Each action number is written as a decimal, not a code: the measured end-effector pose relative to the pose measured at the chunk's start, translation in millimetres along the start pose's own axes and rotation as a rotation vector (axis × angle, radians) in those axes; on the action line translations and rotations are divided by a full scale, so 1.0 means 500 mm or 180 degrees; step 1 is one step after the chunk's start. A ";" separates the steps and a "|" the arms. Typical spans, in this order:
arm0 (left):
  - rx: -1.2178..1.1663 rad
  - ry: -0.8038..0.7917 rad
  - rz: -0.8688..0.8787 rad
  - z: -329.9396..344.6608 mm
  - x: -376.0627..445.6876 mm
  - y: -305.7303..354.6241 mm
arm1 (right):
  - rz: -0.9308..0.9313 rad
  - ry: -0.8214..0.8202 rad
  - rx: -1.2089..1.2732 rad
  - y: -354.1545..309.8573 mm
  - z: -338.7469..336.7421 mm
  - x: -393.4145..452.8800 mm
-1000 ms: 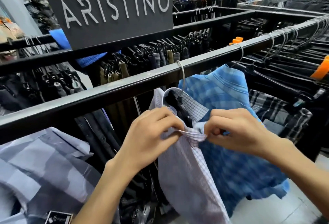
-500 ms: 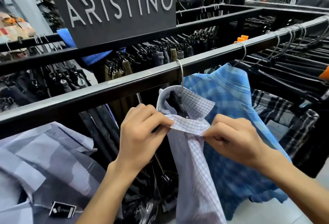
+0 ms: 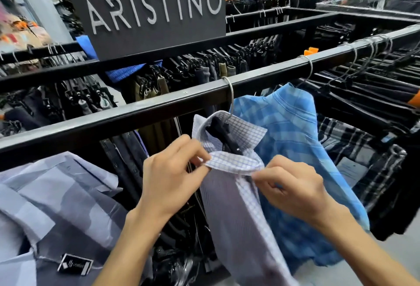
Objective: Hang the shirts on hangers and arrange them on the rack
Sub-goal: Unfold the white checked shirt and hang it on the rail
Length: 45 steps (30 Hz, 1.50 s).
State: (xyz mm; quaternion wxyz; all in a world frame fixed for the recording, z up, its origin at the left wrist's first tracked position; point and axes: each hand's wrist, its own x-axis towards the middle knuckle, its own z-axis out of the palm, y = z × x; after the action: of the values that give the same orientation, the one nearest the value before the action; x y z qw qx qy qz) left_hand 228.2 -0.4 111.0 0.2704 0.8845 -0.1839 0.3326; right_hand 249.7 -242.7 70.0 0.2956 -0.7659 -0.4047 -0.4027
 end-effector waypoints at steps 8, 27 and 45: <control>-0.0298 -0.1422 -0.0272 -0.011 0.040 0.018 | 0.1376 -0.1155 0.1901 -0.003 -0.046 0.024; -0.0108 -0.1707 0.0665 -0.040 0.074 0.020 | 0.1712 -0.2247 0.1810 0.044 -0.048 0.051; 0.0307 -0.1343 -0.0625 -0.014 0.092 -0.015 | 0.1681 -0.0858 0.0680 0.077 0.013 0.108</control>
State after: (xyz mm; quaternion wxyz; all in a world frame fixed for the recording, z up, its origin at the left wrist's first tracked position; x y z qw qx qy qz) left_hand 261.2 3.2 144.4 0.2145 0.9600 -0.1332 0.1209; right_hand 304.2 -236.3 107.9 0.4125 -0.8556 -0.2674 -0.1622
